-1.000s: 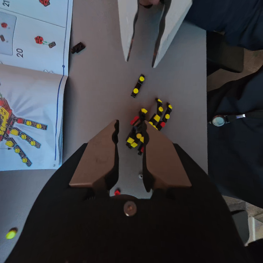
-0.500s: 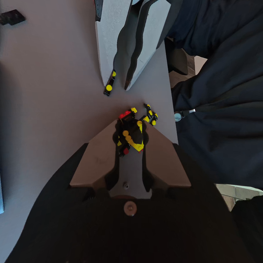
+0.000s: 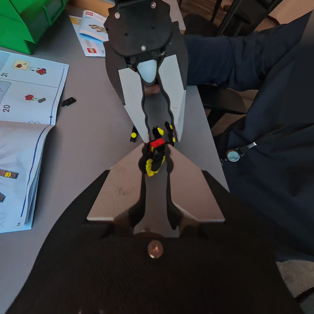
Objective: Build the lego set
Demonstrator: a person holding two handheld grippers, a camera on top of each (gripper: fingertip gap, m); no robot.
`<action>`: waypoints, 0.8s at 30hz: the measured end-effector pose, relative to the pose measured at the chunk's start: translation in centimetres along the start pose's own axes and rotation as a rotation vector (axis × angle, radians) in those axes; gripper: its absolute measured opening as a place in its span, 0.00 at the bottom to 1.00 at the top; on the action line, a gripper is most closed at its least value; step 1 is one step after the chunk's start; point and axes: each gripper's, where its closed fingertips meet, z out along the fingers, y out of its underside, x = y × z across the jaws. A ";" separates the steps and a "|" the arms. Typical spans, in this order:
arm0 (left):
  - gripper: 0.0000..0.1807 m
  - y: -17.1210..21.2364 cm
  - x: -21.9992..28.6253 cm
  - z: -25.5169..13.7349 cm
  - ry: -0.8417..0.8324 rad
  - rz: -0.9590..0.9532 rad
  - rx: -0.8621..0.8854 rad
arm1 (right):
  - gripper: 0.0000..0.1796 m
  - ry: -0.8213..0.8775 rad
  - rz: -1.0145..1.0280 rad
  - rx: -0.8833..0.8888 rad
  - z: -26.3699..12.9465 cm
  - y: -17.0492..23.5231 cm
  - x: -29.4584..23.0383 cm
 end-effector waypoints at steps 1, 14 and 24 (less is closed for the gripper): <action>0.09 0.1 0.1 0.0 -0.007 0.002 -0.002 | 0.18 0.001 -0.002 -0.004 0.0 0.1 0.0; 0.07 -0.2 -2.3 -0.5 -0.278 -0.002 0.037 | 0.16 0.188 -0.138 0.000 -1.1 -0.3 1.7; 0.16 -1.3 -1.7 -0.7 -0.251 0.048 0.049 | 0.06 0.178 -0.088 0.003 -1.4 -0.1 2.2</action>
